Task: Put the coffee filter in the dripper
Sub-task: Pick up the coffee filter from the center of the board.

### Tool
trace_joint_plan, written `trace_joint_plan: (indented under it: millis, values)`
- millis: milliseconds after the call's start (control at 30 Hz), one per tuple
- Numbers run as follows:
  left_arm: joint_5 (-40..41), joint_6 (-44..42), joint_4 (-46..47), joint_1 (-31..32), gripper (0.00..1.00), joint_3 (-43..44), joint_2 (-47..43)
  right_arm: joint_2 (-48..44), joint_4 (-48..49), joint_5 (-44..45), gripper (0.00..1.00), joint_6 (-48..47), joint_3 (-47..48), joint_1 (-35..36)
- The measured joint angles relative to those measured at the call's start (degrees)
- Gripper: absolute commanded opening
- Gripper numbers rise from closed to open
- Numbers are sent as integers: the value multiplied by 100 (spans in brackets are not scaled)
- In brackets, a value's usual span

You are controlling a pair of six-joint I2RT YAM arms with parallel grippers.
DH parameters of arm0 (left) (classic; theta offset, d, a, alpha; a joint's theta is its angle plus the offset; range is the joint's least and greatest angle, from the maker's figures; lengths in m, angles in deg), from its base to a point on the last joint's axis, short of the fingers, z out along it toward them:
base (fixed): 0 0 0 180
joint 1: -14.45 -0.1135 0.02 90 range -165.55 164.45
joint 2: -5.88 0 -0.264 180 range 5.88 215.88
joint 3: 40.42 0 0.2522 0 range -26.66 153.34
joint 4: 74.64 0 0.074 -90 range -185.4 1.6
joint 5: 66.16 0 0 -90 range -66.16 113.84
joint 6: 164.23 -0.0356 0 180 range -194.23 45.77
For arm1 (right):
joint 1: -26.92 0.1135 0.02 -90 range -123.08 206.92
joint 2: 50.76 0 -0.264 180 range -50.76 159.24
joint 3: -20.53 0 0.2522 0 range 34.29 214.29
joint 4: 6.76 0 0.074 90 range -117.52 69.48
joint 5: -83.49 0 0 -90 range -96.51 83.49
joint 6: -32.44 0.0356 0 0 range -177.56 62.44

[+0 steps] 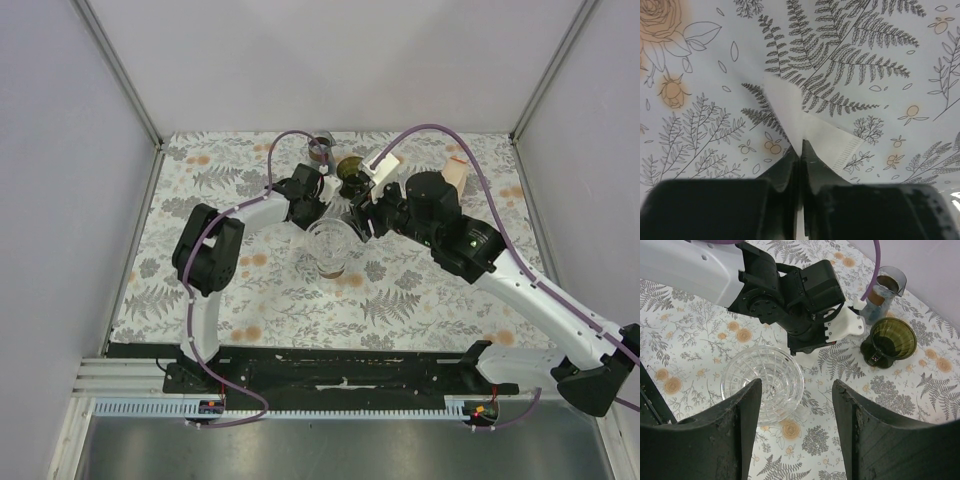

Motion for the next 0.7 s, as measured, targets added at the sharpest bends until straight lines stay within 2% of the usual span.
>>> trace_joint_plan:
  millis: [200,367,533,700]
  values:
    - [114,-114,-11,-46,2,22,-22,-114,-4,114,66,-4,0,0]
    - [492,-595,-542,-313,2,297,-455,-262,-4,153,68,-2,0,-17]
    - [564,-1405,-999,-461,2,957,-1923,-466,-4,61,74,-7,0,-79]
    - [240,-1893,-1958,-157,2,2031,-3456,-723,57,-664,80,-160,0,-144]
